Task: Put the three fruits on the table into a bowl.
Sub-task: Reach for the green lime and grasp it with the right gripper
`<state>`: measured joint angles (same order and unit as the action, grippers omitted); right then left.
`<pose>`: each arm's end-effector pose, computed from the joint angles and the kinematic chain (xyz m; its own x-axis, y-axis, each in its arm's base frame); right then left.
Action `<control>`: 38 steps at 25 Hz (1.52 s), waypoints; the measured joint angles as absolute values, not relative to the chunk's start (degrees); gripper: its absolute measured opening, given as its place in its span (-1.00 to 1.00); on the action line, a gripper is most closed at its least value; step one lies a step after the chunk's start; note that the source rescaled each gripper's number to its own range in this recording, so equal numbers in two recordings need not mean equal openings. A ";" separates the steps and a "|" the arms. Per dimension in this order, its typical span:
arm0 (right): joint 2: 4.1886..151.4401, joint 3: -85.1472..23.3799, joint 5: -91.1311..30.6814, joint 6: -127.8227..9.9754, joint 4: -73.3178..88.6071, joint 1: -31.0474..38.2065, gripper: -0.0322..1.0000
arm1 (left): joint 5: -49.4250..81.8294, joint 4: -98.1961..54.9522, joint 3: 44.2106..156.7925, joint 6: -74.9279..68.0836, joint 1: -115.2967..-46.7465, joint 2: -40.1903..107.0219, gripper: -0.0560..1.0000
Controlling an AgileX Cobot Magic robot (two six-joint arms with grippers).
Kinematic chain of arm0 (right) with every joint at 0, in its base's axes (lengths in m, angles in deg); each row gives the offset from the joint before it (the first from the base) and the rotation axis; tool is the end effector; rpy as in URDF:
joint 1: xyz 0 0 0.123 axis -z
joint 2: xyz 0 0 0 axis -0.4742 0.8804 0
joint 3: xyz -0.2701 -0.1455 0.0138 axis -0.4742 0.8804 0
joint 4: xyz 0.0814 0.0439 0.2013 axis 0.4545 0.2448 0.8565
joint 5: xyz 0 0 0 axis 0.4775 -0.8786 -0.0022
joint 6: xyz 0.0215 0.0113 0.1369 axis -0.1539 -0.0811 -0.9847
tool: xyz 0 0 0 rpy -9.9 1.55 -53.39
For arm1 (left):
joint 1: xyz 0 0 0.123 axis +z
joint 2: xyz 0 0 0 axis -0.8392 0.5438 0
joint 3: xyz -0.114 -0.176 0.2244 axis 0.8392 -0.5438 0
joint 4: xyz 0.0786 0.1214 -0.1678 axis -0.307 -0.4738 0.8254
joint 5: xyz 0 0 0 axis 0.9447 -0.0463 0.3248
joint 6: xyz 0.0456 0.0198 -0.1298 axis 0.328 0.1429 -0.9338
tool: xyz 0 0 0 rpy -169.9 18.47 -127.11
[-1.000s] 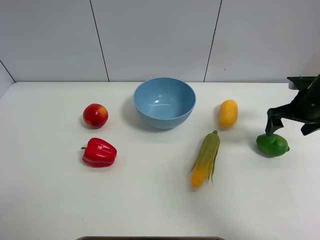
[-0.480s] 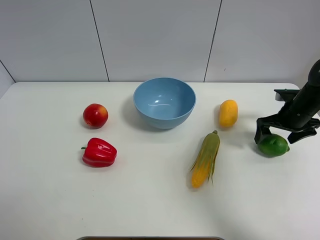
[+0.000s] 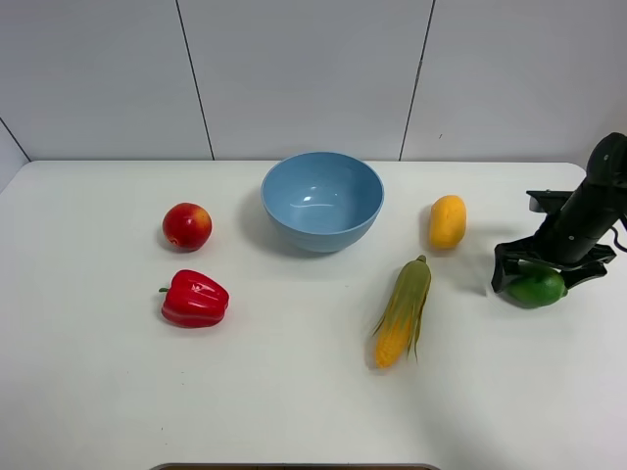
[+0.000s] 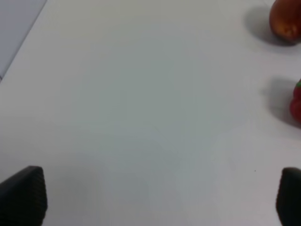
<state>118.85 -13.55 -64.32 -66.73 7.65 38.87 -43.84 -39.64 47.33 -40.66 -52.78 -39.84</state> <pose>0.3281 -0.0478 0.1043 -0.9994 0.0228 -0.0262 0.0204 0.9956 0.0911 -0.0136 0.0089 0.2230 -0.5302 -0.0605 -0.8457 -0.1451 0.9892 0.0203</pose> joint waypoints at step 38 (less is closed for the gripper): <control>119.53 -13.55 -62.50 -66.73 8.73 38.87 0.16 | -43.84 -39.64 47.33 -40.66 -52.78 -39.84 1.00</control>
